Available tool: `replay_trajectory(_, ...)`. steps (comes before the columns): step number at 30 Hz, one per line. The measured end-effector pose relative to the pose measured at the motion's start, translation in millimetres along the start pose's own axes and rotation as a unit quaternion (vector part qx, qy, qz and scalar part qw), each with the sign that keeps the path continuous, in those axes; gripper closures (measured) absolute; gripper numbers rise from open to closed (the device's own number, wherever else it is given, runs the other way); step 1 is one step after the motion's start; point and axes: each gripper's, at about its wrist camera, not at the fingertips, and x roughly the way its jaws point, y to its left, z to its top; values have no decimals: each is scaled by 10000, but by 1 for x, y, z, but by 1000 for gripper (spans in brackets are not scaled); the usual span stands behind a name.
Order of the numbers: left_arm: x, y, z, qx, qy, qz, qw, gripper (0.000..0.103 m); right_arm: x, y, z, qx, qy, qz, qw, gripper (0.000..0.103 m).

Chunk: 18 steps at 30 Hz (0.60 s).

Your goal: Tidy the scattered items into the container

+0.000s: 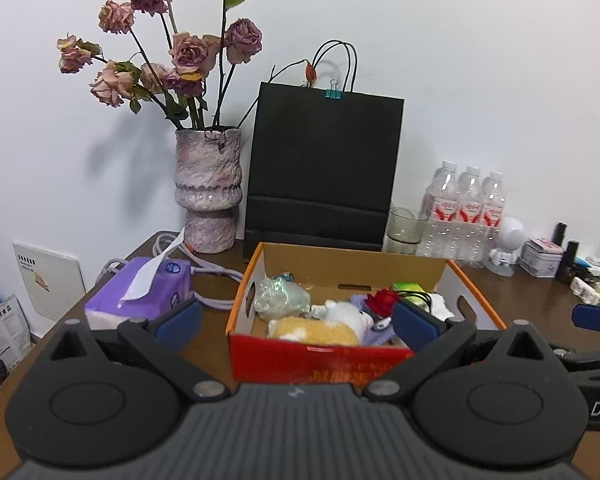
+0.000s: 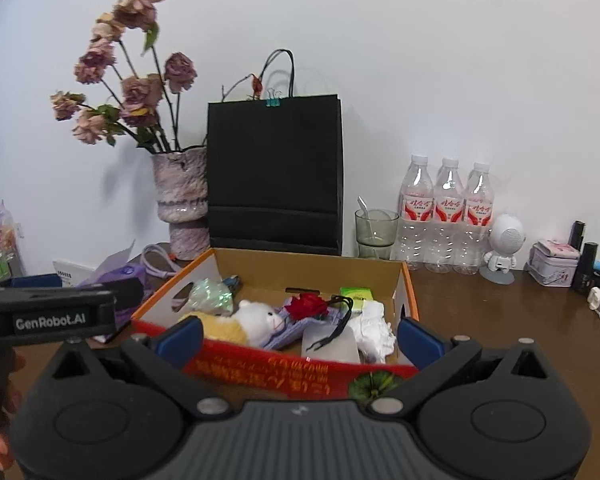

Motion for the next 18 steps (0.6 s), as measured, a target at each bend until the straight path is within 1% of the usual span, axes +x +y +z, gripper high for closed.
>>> replay_trajectory(4,-22,3,-5,45,78,-106,9999,0,-27,6,-6,34,-15,-26,10000,0)
replay_trajectory(6,-30,5,-8,36,140,-223,9996,0,-38,7,-9,47,-3,-41,10000,0)
replay_trajectory(9,-41,9,-13,0,251,-371,9990,0,-54,12,-14,49,-8,40,10000,0)
replay_trajectory(12,-50,13,-17,-59,327,-404,9986,0,-67,15,-22,135,45,103,9998,0)
replay_trajectory(18,-65,20,-22,-248,496,-437,9975,0,-85,18,-34,191,76,-59,9998,0)
